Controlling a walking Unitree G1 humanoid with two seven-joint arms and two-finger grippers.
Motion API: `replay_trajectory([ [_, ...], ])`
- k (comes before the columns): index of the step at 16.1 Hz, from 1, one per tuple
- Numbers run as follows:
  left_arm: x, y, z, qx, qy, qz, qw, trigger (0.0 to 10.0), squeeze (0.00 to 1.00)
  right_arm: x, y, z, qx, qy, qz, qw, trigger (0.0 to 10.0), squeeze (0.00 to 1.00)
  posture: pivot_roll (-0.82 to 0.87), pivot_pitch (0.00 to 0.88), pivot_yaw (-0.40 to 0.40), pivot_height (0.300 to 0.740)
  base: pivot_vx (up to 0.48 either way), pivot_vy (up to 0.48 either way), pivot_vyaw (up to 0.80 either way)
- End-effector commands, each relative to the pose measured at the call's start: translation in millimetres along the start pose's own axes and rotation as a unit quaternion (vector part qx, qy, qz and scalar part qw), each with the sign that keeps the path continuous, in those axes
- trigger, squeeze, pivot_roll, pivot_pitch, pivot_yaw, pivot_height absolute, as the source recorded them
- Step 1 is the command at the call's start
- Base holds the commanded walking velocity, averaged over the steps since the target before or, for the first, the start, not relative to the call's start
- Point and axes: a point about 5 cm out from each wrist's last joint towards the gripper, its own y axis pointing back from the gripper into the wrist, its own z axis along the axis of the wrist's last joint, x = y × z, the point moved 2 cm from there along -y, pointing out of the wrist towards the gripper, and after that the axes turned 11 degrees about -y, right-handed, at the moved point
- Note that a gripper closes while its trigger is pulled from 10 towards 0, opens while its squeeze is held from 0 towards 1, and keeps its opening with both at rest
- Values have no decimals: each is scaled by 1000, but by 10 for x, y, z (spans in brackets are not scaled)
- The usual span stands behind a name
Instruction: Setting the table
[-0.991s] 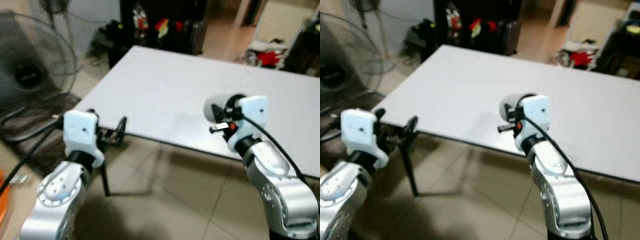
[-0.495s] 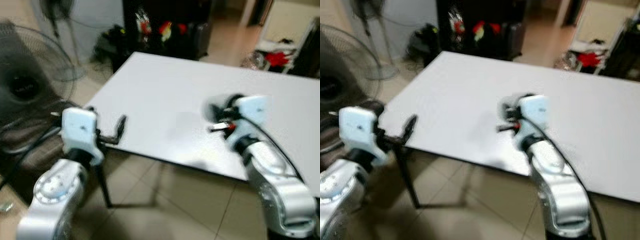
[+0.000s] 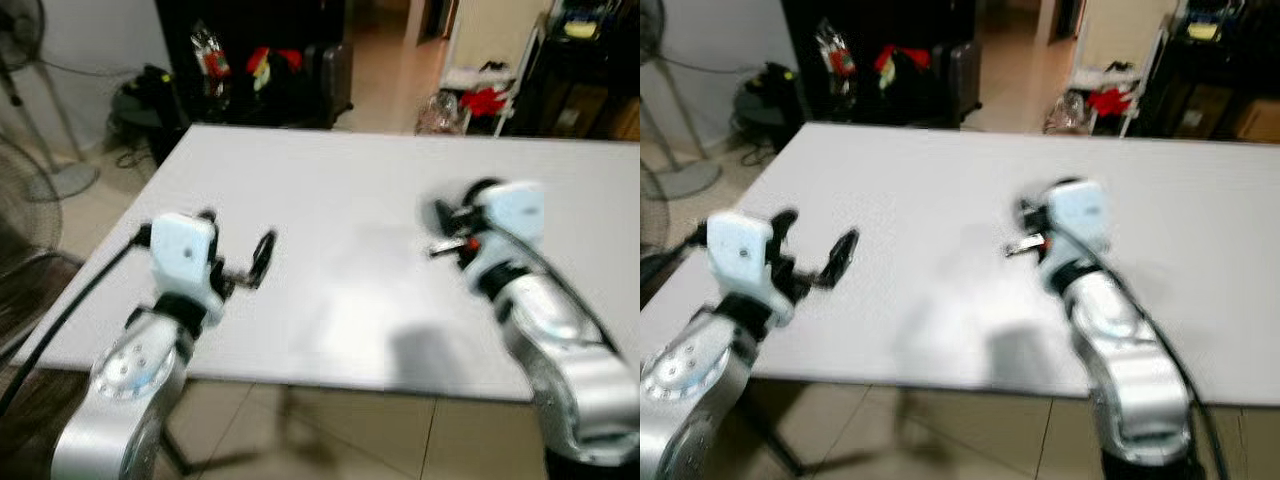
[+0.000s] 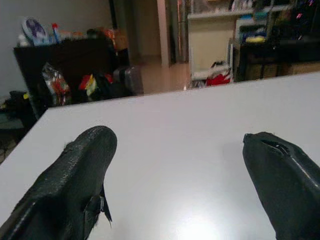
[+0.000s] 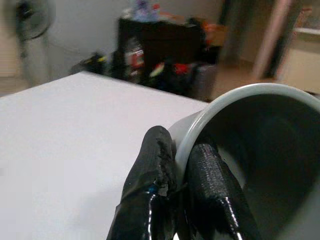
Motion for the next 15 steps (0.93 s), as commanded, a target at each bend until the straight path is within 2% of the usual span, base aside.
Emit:
replay_trajectory([
  [1,20,-14,32,-4,-2,7,1000,10000,0,-27,-65,62,5,13,22,1000,10000,0,-31,0,-26,740,292,0,0],
  [4,136,74,41,2,-7,40,999,10000,0,43,-241,95,25,41,97,994,10000,0,12,0,-53,740,270,0,0],
  [6,195,128,31,9,-17,55,998,10000,0,85,-321,89,34,56,125,990,10000,0,30,0,-67,740,0,0,0],
  [8,245,220,12,20,-27,63,997,10000,0,225,-462,103,45,51,189,980,10000,0,65,0,-79,740,0,0,0],
  [9,256,242,26,21,-32,57,998,10000,0,286,-535,95,58,64,222,971,10000,0,76,0,-76,740,0,0,0],
  [10,259,255,54,22,-37,37,998,10000,0,354,-652,82,74,104,264,956,10000,0,76,0,-69,740,0,0,0],
  [13,269,245,81,28,-57,-3,998,10000,0,421,-896,111,99,145,302,937,10000,0,65,23,-44,740,0,0,0],
  [14,257,256,96,33,-65,-42,996,10000,0,463,-1038,121,123,185,324,920,10000,0,53,55,-26,740,0,0,0],
  [15,253,260,101,35,-68,-56,995,10000,0,476,-1082,120,134,198,333,912,10000,0,53,55,-26,740,0,0,0],
])
